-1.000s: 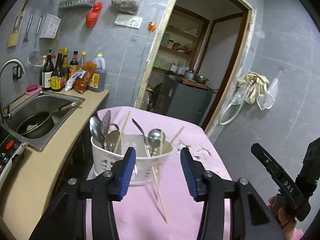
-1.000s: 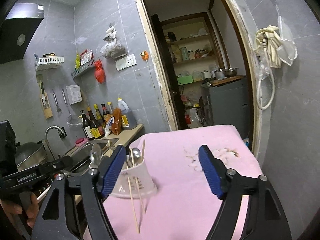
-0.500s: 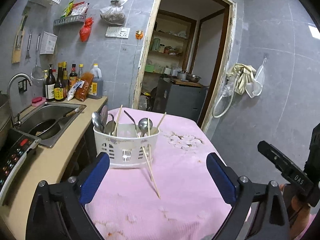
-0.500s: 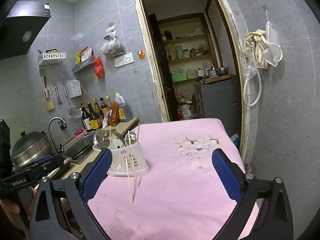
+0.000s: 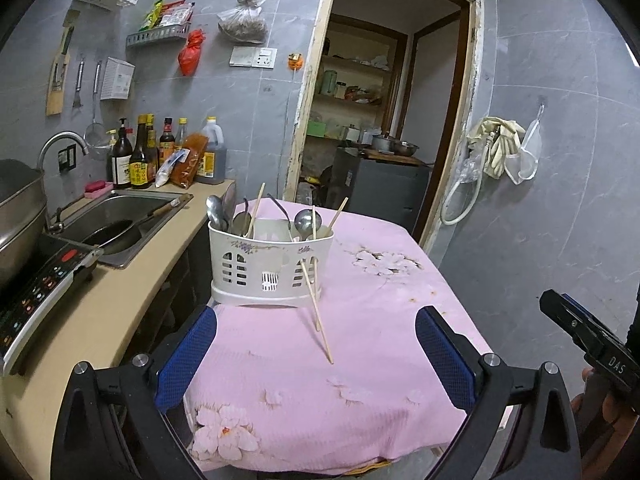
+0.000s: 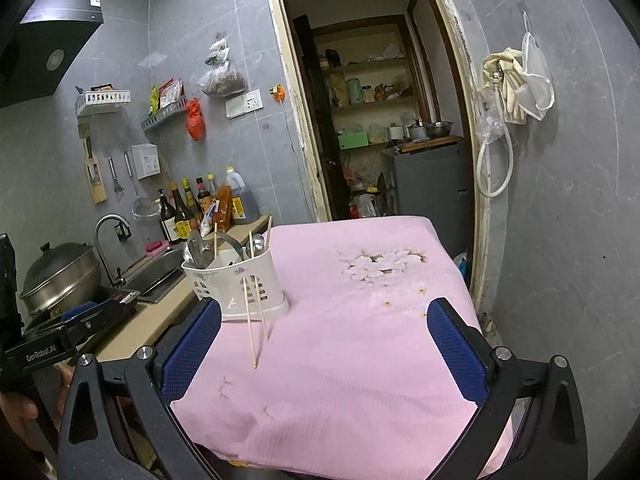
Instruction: Organize utensils
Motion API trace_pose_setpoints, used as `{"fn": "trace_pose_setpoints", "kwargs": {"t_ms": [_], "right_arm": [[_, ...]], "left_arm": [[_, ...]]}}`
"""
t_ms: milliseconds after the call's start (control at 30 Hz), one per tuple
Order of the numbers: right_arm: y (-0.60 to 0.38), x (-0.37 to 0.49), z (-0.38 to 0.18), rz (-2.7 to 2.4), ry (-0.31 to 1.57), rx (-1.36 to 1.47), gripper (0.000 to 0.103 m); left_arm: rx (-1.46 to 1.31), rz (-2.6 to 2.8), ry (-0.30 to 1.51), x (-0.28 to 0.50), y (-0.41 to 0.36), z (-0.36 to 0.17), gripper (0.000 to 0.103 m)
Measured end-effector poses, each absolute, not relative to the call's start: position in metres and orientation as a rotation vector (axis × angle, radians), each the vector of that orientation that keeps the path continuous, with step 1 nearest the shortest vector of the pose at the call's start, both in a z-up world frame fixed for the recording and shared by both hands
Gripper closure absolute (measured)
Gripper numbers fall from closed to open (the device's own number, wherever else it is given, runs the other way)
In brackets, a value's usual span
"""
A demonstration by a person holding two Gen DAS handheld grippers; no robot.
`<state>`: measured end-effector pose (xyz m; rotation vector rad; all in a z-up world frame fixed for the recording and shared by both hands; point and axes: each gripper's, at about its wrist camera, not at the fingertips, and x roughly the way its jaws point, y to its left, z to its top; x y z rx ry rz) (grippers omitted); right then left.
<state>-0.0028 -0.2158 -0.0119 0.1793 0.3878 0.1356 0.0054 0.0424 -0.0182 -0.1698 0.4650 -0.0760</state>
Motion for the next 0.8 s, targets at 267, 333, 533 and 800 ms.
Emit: {"fn": "trace_pose_setpoints", "kwargs": {"t_ms": [267, 333, 533, 800], "right_arm": [[-0.2153, -0.0019, -0.012, 0.14, 0.394, 0.176, 0.002], [-0.2151, -0.0014, -0.0129, 0.143, 0.395, 0.175, 0.002], [-0.2137, -0.0018, -0.0137, 0.144, 0.396, 0.173, 0.002], [-0.2125, -0.0025, -0.0134, 0.145, 0.394, 0.174, 0.002]], "left_arm": [[-0.163, -0.062, 0.462, 0.0025, 0.0381, -0.0176, 0.003], [-0.163, -0.061, 0.461, 0.0027, 0.0376, -0.0175, 0.003], [-0.162, -0.062, 0.46, 0.0026, 0.0382, -0.0171, 0.003], [-0.162, -0.059, 0.462, 0.0029, 0.0375, -0.0158, 0.003]]}}
